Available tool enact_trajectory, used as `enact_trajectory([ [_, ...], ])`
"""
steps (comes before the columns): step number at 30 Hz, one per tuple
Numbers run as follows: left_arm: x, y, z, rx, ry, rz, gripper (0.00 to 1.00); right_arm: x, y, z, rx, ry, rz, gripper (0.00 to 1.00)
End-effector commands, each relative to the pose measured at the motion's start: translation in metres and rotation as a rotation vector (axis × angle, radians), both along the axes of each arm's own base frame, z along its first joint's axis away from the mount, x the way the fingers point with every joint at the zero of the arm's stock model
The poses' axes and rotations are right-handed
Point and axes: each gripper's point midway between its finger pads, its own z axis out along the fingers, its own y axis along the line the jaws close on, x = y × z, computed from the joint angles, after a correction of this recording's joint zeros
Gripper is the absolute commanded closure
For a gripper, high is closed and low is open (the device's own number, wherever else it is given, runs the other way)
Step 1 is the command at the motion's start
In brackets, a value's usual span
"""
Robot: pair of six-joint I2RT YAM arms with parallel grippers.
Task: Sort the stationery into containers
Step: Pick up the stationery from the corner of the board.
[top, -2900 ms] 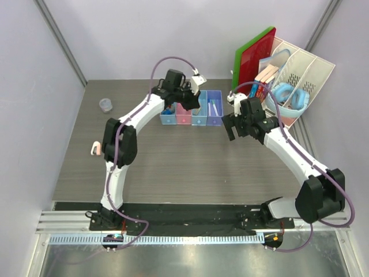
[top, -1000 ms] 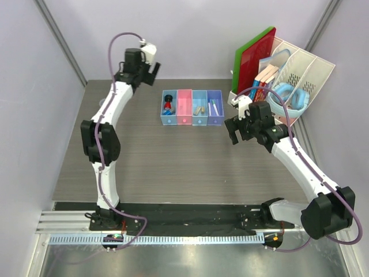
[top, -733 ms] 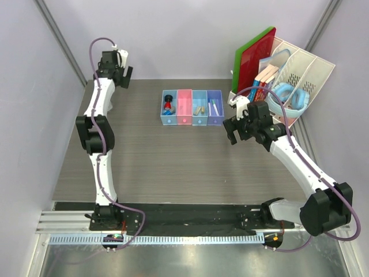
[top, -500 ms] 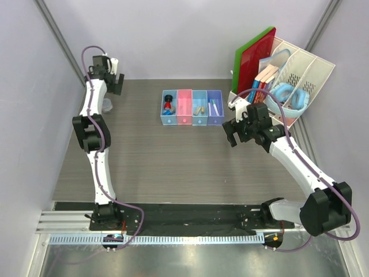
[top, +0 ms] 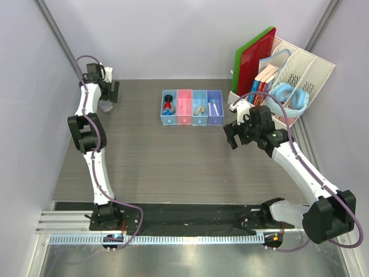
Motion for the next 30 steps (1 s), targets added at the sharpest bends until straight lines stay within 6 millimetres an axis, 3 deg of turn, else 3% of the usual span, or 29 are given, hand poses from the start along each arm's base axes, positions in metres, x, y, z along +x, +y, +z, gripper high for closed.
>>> enact_trajectory([
  [1, 0.009, 0.003, 0.007, -0.026, -0.055, -0.002, 0.09, 0.002, 0.003, 0.014, 0.033, -0.062, 0.013, 0.0],
  [15, 0.015, 0.019, -0.015, -0.012, -0.049, 0.008, 0.15, 0.0, 0.003, 0.02, 0.047, -0.063, -0.004, 0.0],
  [27, 0.017, 0.02, -0.013, -0.01, -0.063, -0.013, 0.41, 0.001, 0.006, 0.023, 0.075, -0.054, -0.009, 0.0],
  [30, 0.017, 0.016, -0.013, -0.023, -0.061, -0.021, 0.53, 0.002, 0.006, 0.025, 0.076, -0.058, -0.013, 0.0],
])
